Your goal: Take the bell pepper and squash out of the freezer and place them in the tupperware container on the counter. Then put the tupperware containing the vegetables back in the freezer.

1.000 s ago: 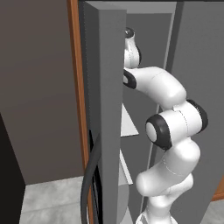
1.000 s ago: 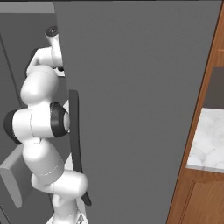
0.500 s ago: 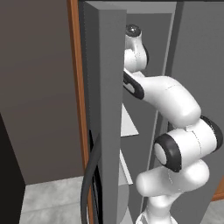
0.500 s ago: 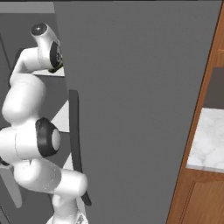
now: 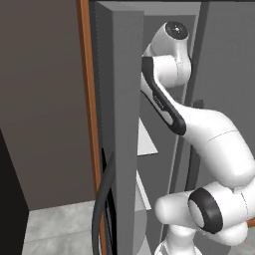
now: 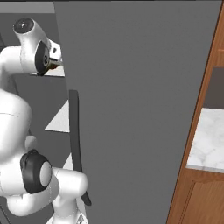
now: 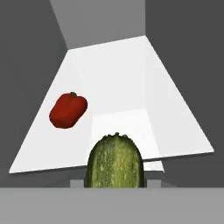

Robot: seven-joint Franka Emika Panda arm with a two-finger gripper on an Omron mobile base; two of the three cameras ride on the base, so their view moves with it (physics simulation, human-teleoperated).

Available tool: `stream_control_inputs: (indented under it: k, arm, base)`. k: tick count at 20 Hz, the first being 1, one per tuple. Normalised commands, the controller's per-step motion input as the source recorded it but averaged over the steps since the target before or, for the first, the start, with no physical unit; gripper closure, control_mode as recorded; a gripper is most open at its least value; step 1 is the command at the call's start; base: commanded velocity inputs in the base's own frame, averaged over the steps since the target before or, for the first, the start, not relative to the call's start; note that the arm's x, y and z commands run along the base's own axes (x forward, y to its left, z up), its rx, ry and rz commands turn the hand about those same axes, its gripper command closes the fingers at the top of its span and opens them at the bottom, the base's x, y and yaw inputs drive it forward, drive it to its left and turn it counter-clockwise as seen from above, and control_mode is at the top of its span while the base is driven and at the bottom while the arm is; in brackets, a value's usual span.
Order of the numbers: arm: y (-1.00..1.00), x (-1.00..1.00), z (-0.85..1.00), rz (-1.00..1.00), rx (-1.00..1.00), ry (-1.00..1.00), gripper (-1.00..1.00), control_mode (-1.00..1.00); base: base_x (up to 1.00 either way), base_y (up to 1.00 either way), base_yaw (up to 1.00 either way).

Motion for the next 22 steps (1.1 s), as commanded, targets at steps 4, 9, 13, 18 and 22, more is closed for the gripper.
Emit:
stream_control_inputs:
  k: [4,9,13,18,22]
  arm:
    - [-0.28,-1.00,0.39,0.10,0.00,0.00,1.00,-1.00]
    - [-0.25,-1.00,0.22,0.04,0.00,0.05,1.00,-1.00]
    - [-0.19,-1.00,0.00,0.00,0.00,0.10,1.00,-1.00]
    - [-0.22,-1.00,-0.05,0.00,0.00,0.13,1.00,-1.00]
    - [-0.37,-0.93,-0.18,0.00,0.00,0.12,1.00,-1.00]
  base:
    - [0.00,0.00,0.00]
    - [0.00,0.00,0.00]
    - [0.00,0.00,0.00]
    - [0.00,0.00,0.00]
    - [0.00,0.00,0.00]
